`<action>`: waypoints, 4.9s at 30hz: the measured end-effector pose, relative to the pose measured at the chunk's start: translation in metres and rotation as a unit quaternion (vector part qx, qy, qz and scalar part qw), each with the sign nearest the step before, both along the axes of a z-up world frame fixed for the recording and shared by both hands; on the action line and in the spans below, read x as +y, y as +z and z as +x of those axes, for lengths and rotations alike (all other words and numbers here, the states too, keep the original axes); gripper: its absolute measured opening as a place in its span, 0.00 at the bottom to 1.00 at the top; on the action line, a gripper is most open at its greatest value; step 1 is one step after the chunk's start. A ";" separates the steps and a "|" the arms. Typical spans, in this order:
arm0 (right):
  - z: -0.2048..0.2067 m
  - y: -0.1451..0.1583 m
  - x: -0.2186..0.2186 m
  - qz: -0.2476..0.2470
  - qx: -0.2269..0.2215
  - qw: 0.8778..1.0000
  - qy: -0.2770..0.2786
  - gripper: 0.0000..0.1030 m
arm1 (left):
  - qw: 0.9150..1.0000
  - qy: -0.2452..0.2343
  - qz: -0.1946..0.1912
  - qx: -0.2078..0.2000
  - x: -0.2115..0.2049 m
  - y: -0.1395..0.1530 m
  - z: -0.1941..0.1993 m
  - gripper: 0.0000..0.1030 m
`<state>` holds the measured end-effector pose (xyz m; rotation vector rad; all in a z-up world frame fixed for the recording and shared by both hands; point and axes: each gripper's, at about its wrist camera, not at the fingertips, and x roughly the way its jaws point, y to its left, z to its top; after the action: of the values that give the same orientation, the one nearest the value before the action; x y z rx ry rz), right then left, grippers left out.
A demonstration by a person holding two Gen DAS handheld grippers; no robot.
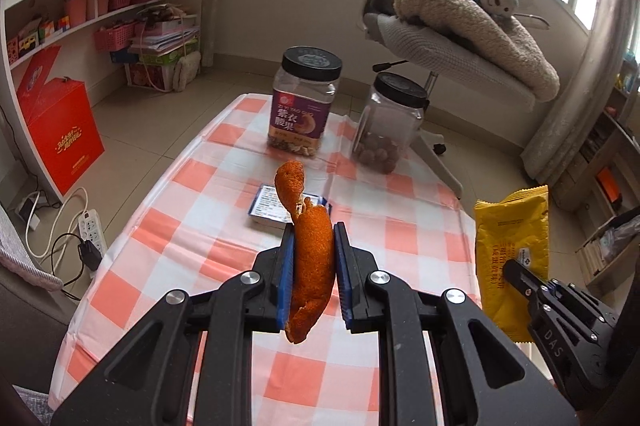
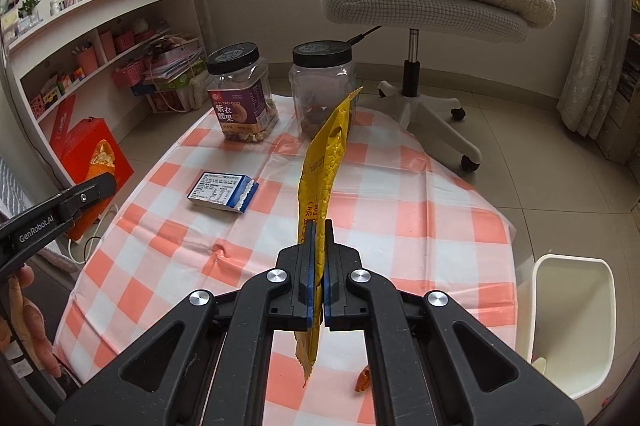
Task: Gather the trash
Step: 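Drop the yellow packet into the bin with the right tool while the left tool drops the orange peel, then grasp the second orange peel with the left tool while the right tool grasps the blue-and-white box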
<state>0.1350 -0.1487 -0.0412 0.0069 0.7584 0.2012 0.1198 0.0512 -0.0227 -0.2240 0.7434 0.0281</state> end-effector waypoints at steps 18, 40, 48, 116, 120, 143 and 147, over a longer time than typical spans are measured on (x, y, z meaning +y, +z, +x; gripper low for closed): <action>-0.017 -0.001 -0.080 -0.013 -0.025 0.996 -0.079 0.02 | 0.998 -0.050 -0.029 0.009 -0.067 -0.022 0.003 0.18; -0.041 0.002 -0.205 -0.008 -0.020 0.980 -0.196 0.02 | 0.990 -0.138 -0.024 0.019 -0.180 -0.033 0.008 0.19; -0.056 -0.001 -0.264 -0.019 -0.018 0.964 -0.264 0.06 | 0.979 -0.200 -0.025 0.030 -0.248 -0.036 0.006 0.19; -0.051 -0.016 -0.264 -0.088 0.042 0.942 -0.321 0.93 | 0.940 -0.290 0.120 0.130 -0.242 -0.156 -0.006 0.55; -0.037 -0.020 -0.246 -0.097 0.048 0.945 -0.309 0.93 | 0.933 -0.313 0.130 0.123 -0.244 -0.152 -0.012 0.33; 0.092 -0.070 0.099 -0.105 -0.008 0.980 0.171 0.93 | 0.993 0.015 0.055 0.107 0.052 -0.118 0.001 0.24; 0.124 -0.091 0.172 -0.167 0.017 0.943 0.287 0.93 | 0.992 0.052 0.026 0.111 0.088 -0.124 0.005 0.24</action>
<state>0.2590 0.0229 -0.1322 -0.5410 0.8081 0.6254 0.1249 0.1392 -0.1463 -0.2115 0.9508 0.1726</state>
